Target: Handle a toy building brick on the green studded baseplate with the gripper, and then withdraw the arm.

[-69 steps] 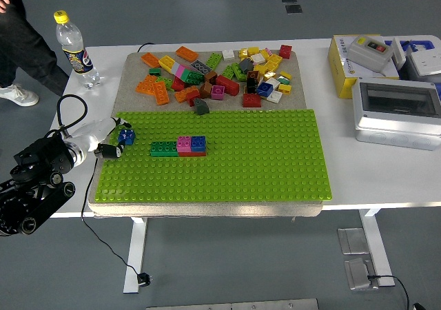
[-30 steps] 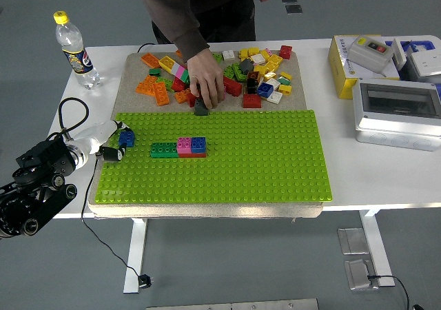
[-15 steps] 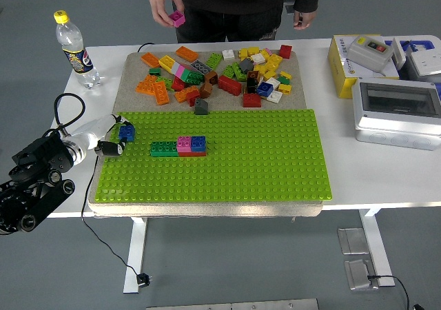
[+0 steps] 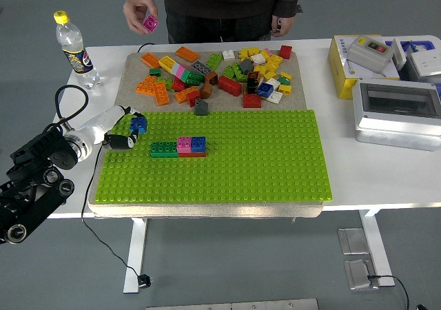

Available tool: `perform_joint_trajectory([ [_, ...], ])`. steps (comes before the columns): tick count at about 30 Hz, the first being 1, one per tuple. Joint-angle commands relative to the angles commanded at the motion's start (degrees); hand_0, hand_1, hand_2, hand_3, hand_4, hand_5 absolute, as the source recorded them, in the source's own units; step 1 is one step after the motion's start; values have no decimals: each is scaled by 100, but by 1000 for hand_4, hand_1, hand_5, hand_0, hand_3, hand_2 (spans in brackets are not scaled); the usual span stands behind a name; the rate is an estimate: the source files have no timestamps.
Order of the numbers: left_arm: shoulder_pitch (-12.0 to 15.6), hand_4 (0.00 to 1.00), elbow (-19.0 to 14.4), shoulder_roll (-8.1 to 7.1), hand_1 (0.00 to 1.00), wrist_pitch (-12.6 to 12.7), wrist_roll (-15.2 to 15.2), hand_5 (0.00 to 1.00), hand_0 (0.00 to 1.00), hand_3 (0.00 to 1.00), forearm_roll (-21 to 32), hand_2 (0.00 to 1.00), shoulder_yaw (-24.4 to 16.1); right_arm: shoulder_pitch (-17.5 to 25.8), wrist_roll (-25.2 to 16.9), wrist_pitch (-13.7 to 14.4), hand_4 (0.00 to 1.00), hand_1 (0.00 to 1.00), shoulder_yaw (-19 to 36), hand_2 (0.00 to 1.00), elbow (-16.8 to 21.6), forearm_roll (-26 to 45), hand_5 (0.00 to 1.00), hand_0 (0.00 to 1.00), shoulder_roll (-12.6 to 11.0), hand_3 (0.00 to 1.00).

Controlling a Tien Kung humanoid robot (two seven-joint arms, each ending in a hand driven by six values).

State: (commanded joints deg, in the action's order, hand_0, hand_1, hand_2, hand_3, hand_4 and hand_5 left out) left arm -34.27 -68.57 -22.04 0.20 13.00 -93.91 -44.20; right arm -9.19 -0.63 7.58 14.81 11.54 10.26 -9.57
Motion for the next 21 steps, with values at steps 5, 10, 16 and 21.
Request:
perform_joint_trajectory([
  [5,14,358,-44,218,955,-17,48,160,998,545,-82,949,66,-4,-2,0,511,706,-4,759,0,-4,727,707,1,716],
  [10,5,359,34,339,956,-38,78,163,998,544,-97,949,176,-8,-6,-1,511,706,5,759,4,-5,727,708,0,716],
  [16,-5,359,156,408,957,-68,105,165,998,544,-71,949,253,-9,-11,-6,512,705,1,758,5,3,728,707,-1,716],
  [21,-17,360,277,456,958,-93,109,168,998,544,-13,950,309,-4,-16,-14,513,705,8,757,3,-6,727,707,4,716],
])
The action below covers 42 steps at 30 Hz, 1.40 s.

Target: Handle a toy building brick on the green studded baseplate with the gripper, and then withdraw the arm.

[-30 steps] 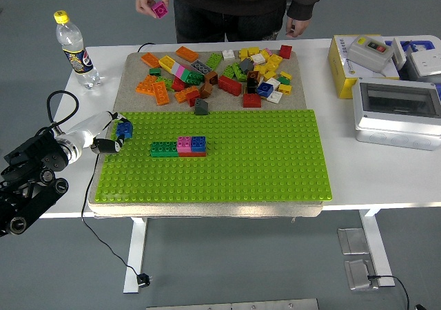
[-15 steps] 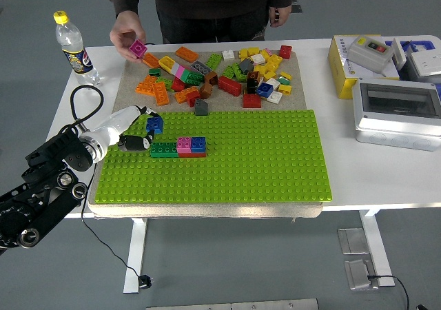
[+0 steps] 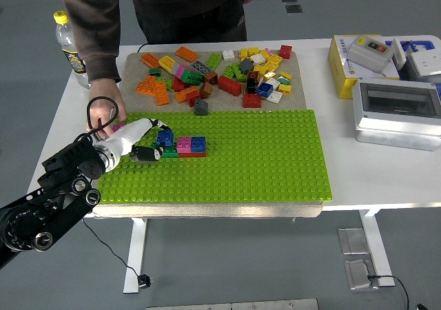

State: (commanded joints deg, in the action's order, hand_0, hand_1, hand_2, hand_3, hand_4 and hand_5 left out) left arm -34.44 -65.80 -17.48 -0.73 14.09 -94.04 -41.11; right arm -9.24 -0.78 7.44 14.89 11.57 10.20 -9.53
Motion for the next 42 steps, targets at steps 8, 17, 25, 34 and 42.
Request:
perform_joint_trajectory([
  [8,-2,376,138,49,958,-48,32,180,998,543,83,953,70,12,-15,-11,512,702,22,758,-1,-6,727,710,6,718],
  [17,-9,377,193,105,960,-50,32,183,998,544,152,951,132,26,-17,-19,515,703,18,757,-3,-7,729,708,17,718],
  [25,-15,380,233,159,961,-10,-23,186,998,544,178,954,169,25,-20,-27,515,704,-3,757,-8,15,729,709,27,719],
  [34,-41,383,244,155,961,38,-113,189,998,544,139,954,95,24,-25,-34,515,704,-33,757,-7,33,727,708,23,718],
  [42,-43,389,155,129,960,47,-120,197,998,543,111,954,20,15,-21,-36,518,704,-23,757,-9,29,732,711,17,719],
])
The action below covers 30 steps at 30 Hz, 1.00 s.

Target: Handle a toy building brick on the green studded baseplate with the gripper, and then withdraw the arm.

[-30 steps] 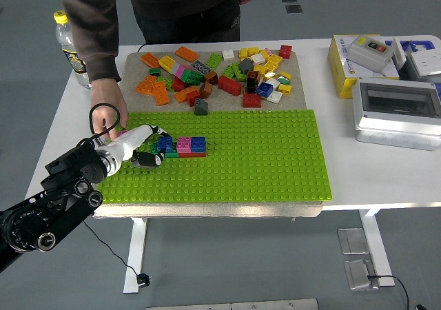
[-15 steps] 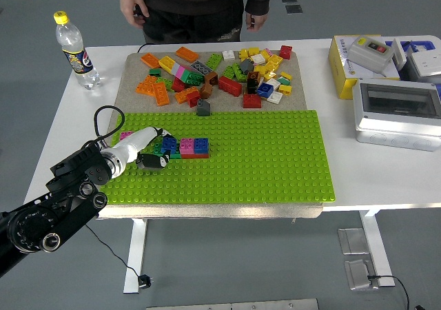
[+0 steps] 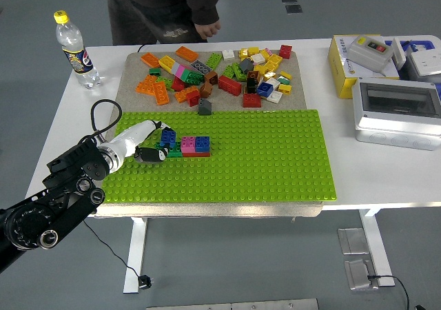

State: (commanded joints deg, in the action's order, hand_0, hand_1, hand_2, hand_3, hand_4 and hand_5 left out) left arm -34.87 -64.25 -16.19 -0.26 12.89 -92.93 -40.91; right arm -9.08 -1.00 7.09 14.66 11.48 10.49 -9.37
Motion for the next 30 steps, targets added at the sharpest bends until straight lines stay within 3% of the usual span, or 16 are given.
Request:
perform_joint_trajectory([
  [30,37,400,151,89,959,111,-123,209,998,544,172,953,110,-13,-5,3,519,703,84,756,1,-72,729,708,-2,720],
])
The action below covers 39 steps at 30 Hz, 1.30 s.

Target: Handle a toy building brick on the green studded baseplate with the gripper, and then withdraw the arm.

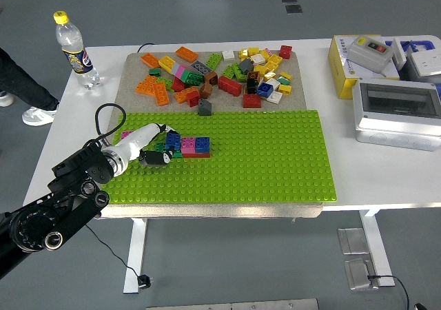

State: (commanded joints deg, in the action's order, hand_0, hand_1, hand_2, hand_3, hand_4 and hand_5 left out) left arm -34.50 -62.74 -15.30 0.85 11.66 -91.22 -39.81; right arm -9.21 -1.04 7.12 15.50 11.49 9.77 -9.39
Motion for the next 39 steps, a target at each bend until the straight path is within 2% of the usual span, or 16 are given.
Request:
perform_joint_trajectory([
  [19,32,404,135,-10,959,40,-95,234,998,564,147,957,125,9,8,7,522,703,32,756,-1,-38,734,710,7,720],
  [39,-16,398,129,20,955,268,-388,243,998,569,120,955,234,31,15,-4,527,703,11,755,-11,-21,737,709,25,721],
])
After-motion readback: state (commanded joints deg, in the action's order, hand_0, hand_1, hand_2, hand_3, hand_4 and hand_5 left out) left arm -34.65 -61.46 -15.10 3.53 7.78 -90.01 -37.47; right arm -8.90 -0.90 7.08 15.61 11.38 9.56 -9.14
